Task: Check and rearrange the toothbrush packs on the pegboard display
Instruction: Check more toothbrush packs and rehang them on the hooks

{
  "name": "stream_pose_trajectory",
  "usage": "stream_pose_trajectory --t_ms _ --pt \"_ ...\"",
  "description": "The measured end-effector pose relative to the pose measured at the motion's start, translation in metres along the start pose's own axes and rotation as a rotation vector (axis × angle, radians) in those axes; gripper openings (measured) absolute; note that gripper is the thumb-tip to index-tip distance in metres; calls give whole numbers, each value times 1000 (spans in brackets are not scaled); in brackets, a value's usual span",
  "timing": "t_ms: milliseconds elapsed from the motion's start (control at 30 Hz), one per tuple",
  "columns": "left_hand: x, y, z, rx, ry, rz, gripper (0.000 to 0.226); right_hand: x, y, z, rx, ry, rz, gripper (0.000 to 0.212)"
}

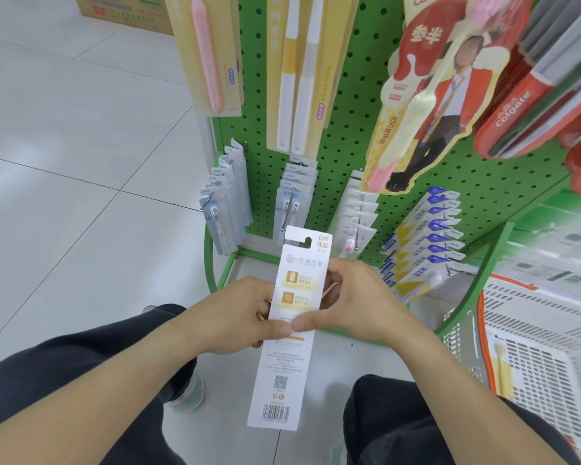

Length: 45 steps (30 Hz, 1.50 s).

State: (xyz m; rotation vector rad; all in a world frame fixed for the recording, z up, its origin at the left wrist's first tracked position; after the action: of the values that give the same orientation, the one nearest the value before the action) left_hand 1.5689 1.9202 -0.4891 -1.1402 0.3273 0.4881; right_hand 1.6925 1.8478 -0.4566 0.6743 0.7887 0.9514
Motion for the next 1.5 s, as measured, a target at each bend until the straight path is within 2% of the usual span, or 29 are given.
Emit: stream_pose_trajectory --t_ms 100,200,267,367,567,700,900,1167,1333,1433,1500 --pt "1 0 4 -48 -25 -4 20 2 -4 -2 155 -19 -16 47" --pt "0 0 13 -189 -143 -6 26 5 -8 -6 345 -25 -56 53" --pt "-1 -1 22 -236 -246 -11 38 6 -8 -9 347 2 -51 56" --pt "-3 0 32 -359 -350 -20 40 3 -4 -17 288 65 -29 58" --pt "-3 -11 20 -329 -271 -93 30 3 1 -5 192 21 64 39" --pt "-3 -13 19 -331 -258 -82 17 -1 5 -6 118 3 90 29" --pt "-5 -12 15 -331 -244 -75 18 -1 6 -4 267 -59 80 26" --pt "-6 -17 20 -299 -284 -114 25 -5 15 -1 167 -147 114 10" --pt "-7 -21 16 -346 -267 -158 20 -6 16 2 202 -263 109 16" --pt "-8 -23 20 -286 -316 -171 15 -5 12 -1 272 -269 65 14" --pt "-9 -24 24 -231 -368 -177 15 -4 11 -2 320 -259 45 20"
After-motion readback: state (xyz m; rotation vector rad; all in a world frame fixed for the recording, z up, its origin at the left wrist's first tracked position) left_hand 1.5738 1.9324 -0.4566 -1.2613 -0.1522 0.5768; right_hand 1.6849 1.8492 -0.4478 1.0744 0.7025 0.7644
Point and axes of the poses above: each hand's wrist, its own x-axis towards the middle knuckle, its own z-axis out of the back of the hand, y = z × x, the point moved 9 cm from there along x, towards the middle knuckle, and after that the axes turned 3 degrees about x, right-handed, at the moved point
